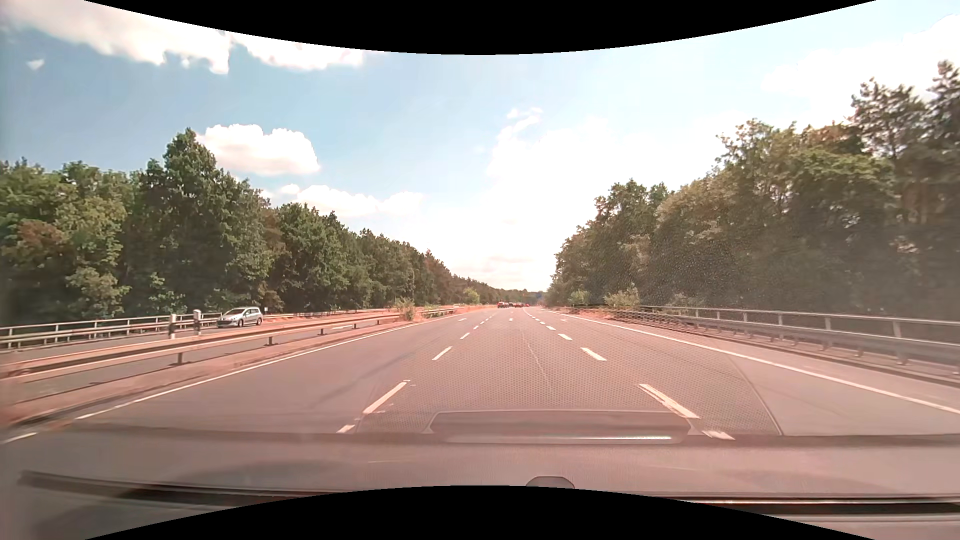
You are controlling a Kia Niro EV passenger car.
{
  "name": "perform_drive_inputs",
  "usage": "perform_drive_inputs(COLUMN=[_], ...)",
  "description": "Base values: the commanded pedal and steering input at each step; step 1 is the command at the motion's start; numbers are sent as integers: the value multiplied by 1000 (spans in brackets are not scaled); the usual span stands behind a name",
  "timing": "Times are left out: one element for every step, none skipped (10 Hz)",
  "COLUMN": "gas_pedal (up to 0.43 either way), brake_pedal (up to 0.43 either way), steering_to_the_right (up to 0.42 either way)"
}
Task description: Follow the waypoints while adhering to traffic rules and regulations
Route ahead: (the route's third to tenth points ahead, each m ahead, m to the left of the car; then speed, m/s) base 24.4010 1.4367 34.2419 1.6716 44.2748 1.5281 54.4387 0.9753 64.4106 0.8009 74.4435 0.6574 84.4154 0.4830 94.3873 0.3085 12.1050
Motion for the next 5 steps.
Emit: perform_drive_inputs(gas_pedal=[39, 39, 39, 39, 47], brake_pedal=[0, 0, 0, 0, 0], steering_to_the_right=[-3, -3, -3, -3, -3])
